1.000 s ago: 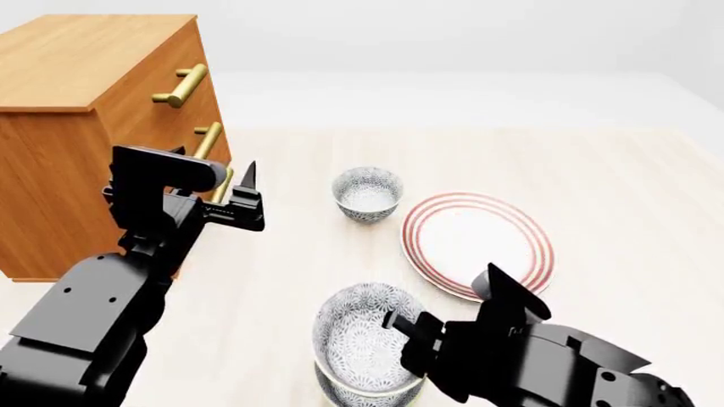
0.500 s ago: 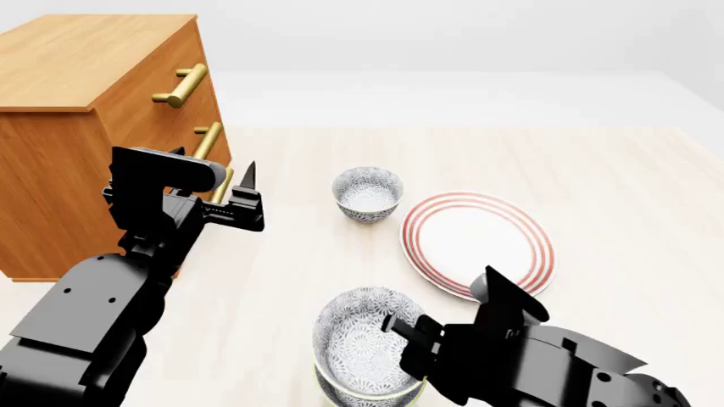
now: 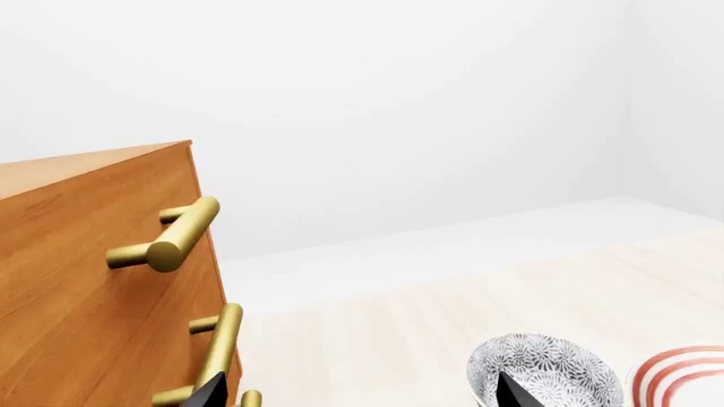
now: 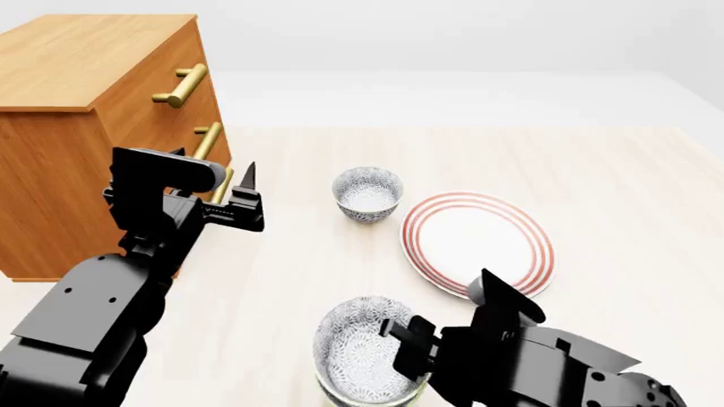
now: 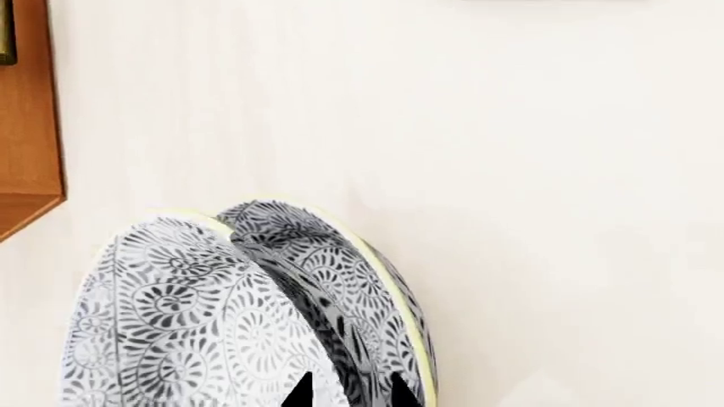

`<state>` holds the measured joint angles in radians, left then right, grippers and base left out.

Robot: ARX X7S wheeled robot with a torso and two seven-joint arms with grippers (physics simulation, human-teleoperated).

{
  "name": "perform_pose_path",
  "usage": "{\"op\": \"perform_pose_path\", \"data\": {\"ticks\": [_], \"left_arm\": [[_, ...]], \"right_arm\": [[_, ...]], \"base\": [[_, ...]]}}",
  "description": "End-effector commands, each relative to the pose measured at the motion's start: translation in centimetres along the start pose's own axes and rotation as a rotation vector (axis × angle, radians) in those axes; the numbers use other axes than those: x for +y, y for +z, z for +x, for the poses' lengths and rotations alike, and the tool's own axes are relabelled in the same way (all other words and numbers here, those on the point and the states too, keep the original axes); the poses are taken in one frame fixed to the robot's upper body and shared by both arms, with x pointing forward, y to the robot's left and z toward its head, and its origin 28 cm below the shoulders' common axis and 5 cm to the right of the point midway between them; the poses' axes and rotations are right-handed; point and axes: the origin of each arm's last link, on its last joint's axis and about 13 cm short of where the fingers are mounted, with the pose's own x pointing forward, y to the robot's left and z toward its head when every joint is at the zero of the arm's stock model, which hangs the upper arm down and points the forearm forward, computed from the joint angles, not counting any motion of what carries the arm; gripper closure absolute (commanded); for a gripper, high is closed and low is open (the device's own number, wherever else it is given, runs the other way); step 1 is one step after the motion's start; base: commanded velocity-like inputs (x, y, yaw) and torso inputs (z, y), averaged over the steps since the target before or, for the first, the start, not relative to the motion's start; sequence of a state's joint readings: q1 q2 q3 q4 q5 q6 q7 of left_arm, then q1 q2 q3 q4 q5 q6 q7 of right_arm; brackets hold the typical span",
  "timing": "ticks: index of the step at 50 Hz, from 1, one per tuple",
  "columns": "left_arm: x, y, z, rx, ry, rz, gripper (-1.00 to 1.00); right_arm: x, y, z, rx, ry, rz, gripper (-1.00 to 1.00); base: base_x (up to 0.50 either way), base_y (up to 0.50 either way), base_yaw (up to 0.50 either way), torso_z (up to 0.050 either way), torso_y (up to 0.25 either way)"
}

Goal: Stack the bowl in the middle on the bowl at the back.

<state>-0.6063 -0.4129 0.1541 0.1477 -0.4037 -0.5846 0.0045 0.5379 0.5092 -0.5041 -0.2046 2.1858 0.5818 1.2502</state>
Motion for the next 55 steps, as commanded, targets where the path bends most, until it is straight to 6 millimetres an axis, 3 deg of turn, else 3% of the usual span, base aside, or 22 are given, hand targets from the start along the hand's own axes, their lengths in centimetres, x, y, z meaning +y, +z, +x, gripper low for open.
{"op": "perform_pose_path", "data": {"ticks": [1,14,22,45,55], "left_arm": [[0.0,0.0,0.0,-0.001,0.001,-0.002,-1.00],[0.1,0.2,-0.1,-0.006,0.002,-0.004,-1.00],[0.0,0.4,-0.2,-0.012,0.001,-0.006,-1.00],[0.0,1.6,-0.6,-0.043,-0.009,-0.014,-1.00],[-0.4,3.1,-2.5,-0.080,-0.035,-0.032,-1.00]], "right_arm": [[0.2,0.1,-0.2,-0.001,0.018,-0.013,-1.00],[0.7,0.0,-0.8,-0.017,0.030,-0.049,-1.00],[1.6,0.0,-2.3,-0.068,0.040,-0.123,-1.00],[4.1,1.9,-7.3,-0.334,-0.017,-0.291,-1.00],[3.2,2.4,-9.5,-0.567,-0.071,-0.398,-1.00]], "base": [[0.00,0.00,0.00,0.000,0.000],[0.00,0.00,0.00,0.000,0.000],[0.00,0.00,0.00,0.000,0.000],[0.00,0.00,0.00,0.000,0.000],[0.00,0.00,0.00,0.000,0.000]]}}
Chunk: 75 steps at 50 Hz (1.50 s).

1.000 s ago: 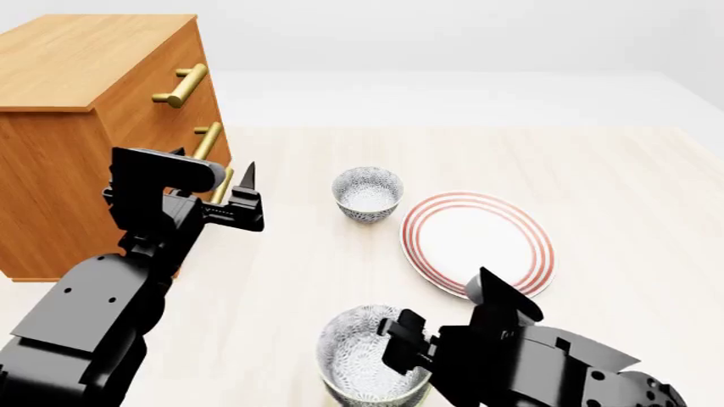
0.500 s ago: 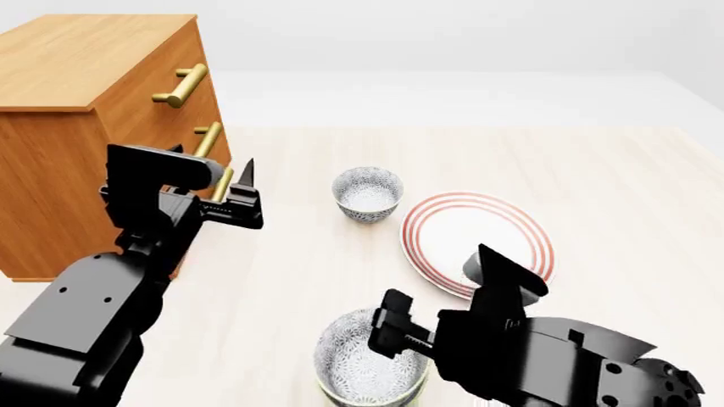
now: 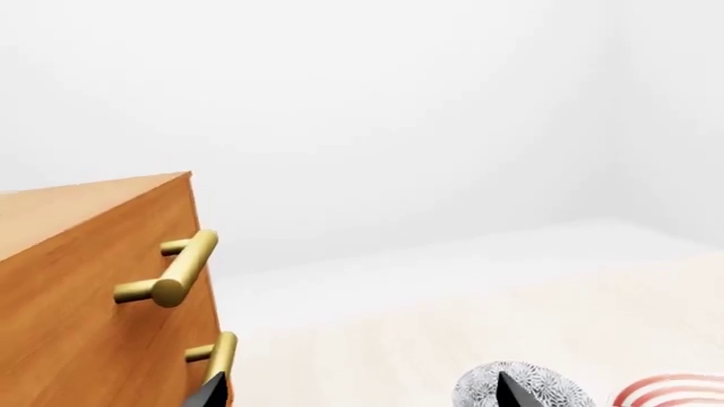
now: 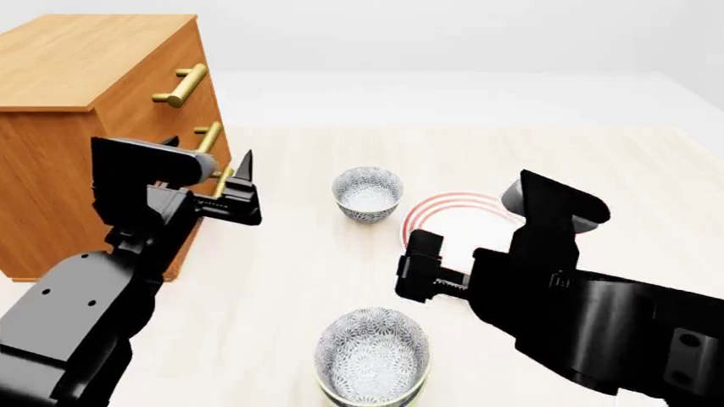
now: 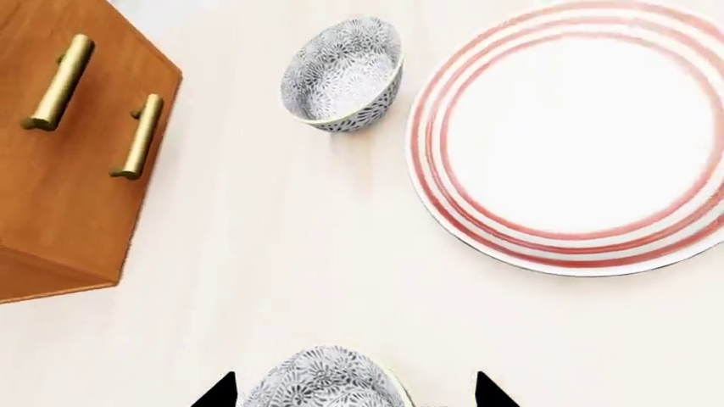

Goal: Stack the bowl in the middle on the bowl at the back.

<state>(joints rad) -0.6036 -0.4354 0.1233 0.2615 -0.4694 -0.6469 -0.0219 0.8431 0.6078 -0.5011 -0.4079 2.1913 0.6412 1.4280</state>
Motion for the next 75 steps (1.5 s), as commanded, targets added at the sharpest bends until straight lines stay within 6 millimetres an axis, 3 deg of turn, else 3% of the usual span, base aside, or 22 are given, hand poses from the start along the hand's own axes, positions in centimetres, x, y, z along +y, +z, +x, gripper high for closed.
{"op": "perform_pose_path", "data": {"ticks": [1,10,19,37,59,75], "left_arm": [[-0.5,1.7,-2.0,-0.047,-0.022,-0.017,-1.00],[-0.9,3.1,-6.5,-0.102,-0.012,-0.038,-1.00],[-0.9,2.8,-8.8,-0.076,0.052,-0.058,-1.00],[-1.2,1.7,-9.9,-0.028,0.101,-0.064,-1.00],[-0.7,1.5,-10.8,-0.026,0.150,-0.034,-1.00],[-0.2,1.4,-11.0,0.013,0.141,-0.060,-1.00]], "right_arm": [[-1.1,1.0,-2.1,-0.243,-0.088,-0.140,-1.00],[-4.6,-1.2,-2.7,-0.495,-0.208,-0.247,-1.00],[-6.6,-3.3,-3.0,-0.647,-0.237,-0.415,-1.00],[-8.1,-5.4,-3.6,-0.735,-0.240,-0.400,-1.00],[-8.2,-5.5,-5.4,-0.773,-0.243,-0.461,-1.00],[-8.5,-5.6,-5.2,-0.788,-0.238,-0.459,-1.00]], "base": [[0.00,0.00,0.00,0.000,0.000],[0.00,0.00,0.00,0.000,0.000],[0.00,0.00,0.00,0.000,0.000],[0.00,0.00,0.00,0.000,0.000],[0.00,0.00,0.00,0.000,0.000],[0.00,0.00,0.00,0.000,0.000]]}}
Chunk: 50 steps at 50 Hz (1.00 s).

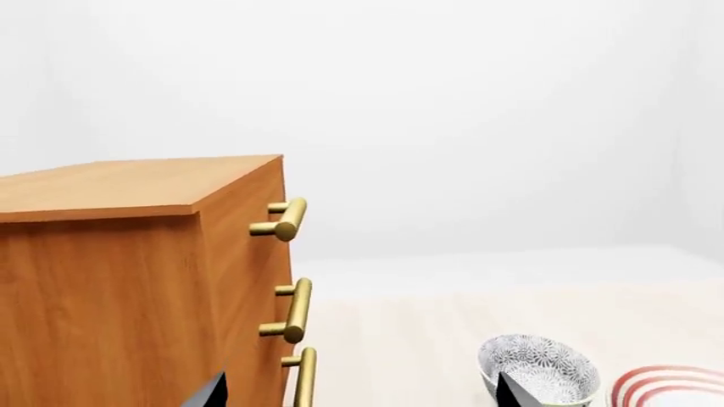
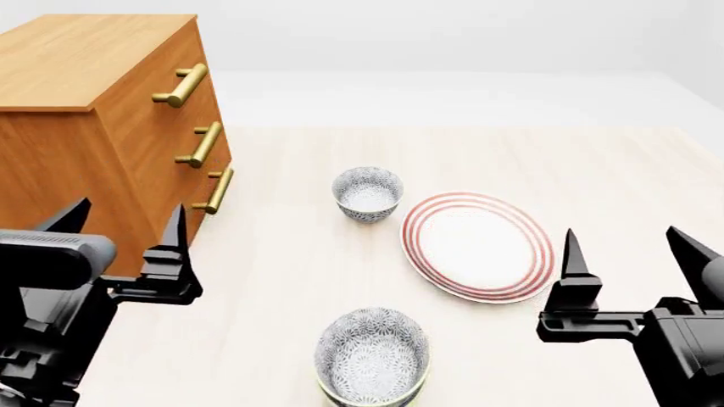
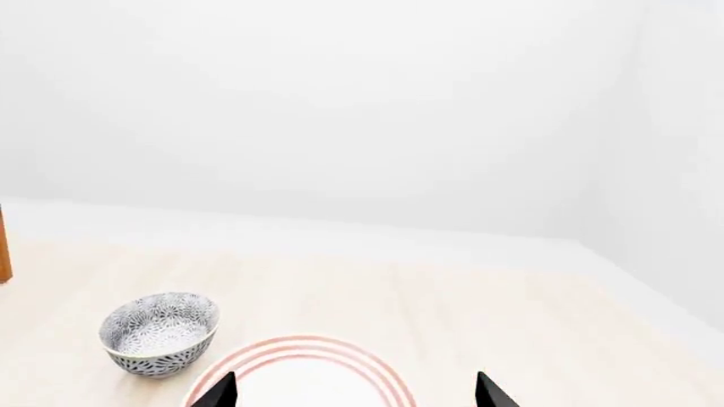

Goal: Stack the bowl in the middle on the bowl at the back.

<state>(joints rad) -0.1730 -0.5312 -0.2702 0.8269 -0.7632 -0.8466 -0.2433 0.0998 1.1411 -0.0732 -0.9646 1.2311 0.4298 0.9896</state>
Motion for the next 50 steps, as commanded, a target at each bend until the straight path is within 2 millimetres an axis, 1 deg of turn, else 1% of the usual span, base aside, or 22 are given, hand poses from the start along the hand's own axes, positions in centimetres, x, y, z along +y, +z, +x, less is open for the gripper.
{"op": "perform_pose_path", "data": {"ticks": [1,5,8,13,17,22,32,41,45,50], "left_arm": [[0.4,0.0,0.1,0.017,0.009,-0.011,-1.00],[0.5,-0.4,0.9,0.023,0.042,-0.030,-1.00],[0.7,-1.4,1.9,0.059,0.091,-0.052,-1.00],[0.7,-2.6,2.8,0.107,0.117,-0.079,-1.00],[0.4,-3.2,3.1,0.127,0.111,-0.078,-1.00],[0.4,-3.4,3.3,0.134,0.108,-0.069,-1.00],[1.6,-1.9,3.0,0.090,0.156,-0.039,-1.00],[2.8,-1.6,2.4,0.076,0.185,0.001,-1.00],[3.2,-0.9,1.8,0.070,0.181,0.020,-1.00],[3.7,0.7,1.7,0.086,0.186,0.016,-1.00]], "right_arm": [[-0.2,0.0,0.0,-0.017,-0.003,0.006,-1.00],[-0.2,-0.3,0.2,-0.018,-0.003,0.009,-1.00],[-0.1,-0.9,0.4,-0.009,-0.003,0.017,-1.00],[0.2,-1.8,0.9,-0.004,0.002,0.037,-1.00],[0.2,-2.2,1.3,0.002,0.008,0.043,-1.00],[0.1,-2.5,1.6,0.010,0.003,0.050,-1.00],[-0.7,-1.8,1.3,0.000,-0.036,0.031,-1.00],[-1.4,-1.0,0.8,-0.018,-0.089,0.002,-1.00],[-2.0,-0.3,0.1,-0.023,-0.134,-0.022,-1.00],[-2.5,0.5,-0.5,-0.030,-0.167,-0.042,-1.00]], "base": [[0.00,0.00,0.00,0.000,0.000],[0.00,0.00,0.00,0.000,0.000],[0.00,0.00,0.00,0.000,0.000],[0.00,0.00,0.00,0.000,0.000],[0.00,0.00,0.00,0.000,0.000],[0.00,0.00,0.00,0.000,0.000],[0.00,0.00,0.00,0.000,0.000],[0.00,0.00,0.00,0.000,0.000],[0.00,0.00,0.00,0.000,0.000],[0.00,0.00,0.00,0.000,0.000]]}}
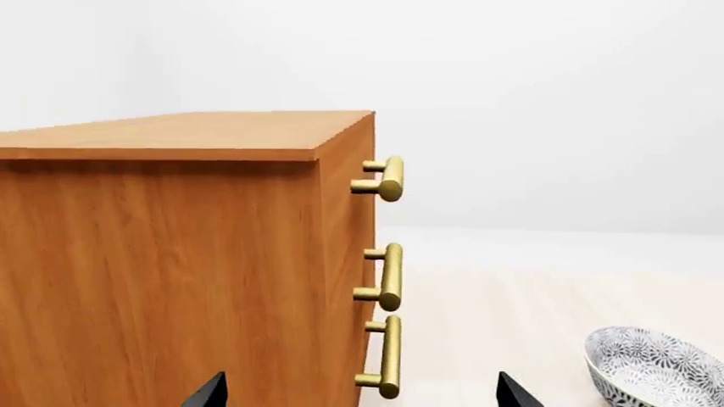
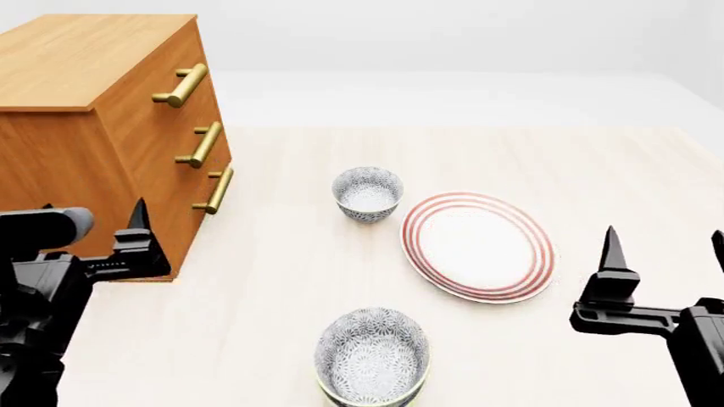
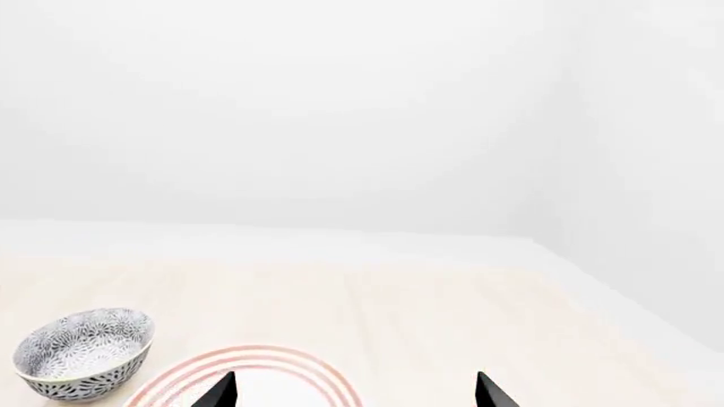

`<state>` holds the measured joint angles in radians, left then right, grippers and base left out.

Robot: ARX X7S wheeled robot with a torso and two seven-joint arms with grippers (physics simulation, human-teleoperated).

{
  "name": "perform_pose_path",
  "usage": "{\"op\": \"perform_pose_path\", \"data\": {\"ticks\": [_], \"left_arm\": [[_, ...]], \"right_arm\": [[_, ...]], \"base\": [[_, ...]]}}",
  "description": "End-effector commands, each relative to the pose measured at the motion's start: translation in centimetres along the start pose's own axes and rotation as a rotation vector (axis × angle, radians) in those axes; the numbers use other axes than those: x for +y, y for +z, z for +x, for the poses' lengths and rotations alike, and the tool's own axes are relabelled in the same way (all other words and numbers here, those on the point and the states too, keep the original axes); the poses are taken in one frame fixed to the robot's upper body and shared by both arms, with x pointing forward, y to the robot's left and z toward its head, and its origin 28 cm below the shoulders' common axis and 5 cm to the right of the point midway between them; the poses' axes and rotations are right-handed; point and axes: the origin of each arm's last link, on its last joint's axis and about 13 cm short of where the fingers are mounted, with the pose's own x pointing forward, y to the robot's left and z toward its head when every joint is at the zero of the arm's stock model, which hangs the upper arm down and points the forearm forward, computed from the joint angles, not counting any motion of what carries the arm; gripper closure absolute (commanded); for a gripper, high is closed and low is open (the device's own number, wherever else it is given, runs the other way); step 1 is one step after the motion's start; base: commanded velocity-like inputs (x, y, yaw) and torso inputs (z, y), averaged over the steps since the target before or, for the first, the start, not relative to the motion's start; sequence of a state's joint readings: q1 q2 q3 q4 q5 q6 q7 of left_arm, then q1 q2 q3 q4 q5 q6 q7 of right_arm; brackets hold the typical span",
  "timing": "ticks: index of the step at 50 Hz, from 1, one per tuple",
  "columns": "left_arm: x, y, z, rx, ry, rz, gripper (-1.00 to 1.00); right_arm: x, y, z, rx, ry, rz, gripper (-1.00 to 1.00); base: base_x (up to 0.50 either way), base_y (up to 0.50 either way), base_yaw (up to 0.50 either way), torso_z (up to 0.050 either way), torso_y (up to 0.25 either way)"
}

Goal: Stack the bowl in the middle on the bowl at the back.

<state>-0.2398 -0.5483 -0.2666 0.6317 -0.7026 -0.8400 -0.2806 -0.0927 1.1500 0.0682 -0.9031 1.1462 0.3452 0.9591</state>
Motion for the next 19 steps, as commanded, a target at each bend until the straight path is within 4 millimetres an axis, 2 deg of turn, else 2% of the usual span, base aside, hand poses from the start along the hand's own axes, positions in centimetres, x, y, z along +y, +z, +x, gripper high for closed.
{"op": "perform_pose_path", "data": {"ticks": [1,5,19], "left_arm": [[1.2,2.3,-0.6,0.006,0.016,0.019,-1.00],[1.4,3.5,-0.9,0.018,0.001,0.021,-1.00],[1.9,5.2,-1.8,0.037,-0.055,0.034,-1.00]], "right_arm": [[-1.0,1.5,-0.9,-0.017,-0.062,-0.039,-1.00],[-1.2,2.2,-1.2,-0.014,-0.061,-0.031,-1.00],[-1.3,3.3,-1.3,-0.008,-0.049,-0.034,-1.00]], "base": [[0.00,0.00,0.00,0.000,0.000],[0.00,0.00,0.00,0.000,0.000],[0.00,0.00,0.00,0.000,0.000]]}}
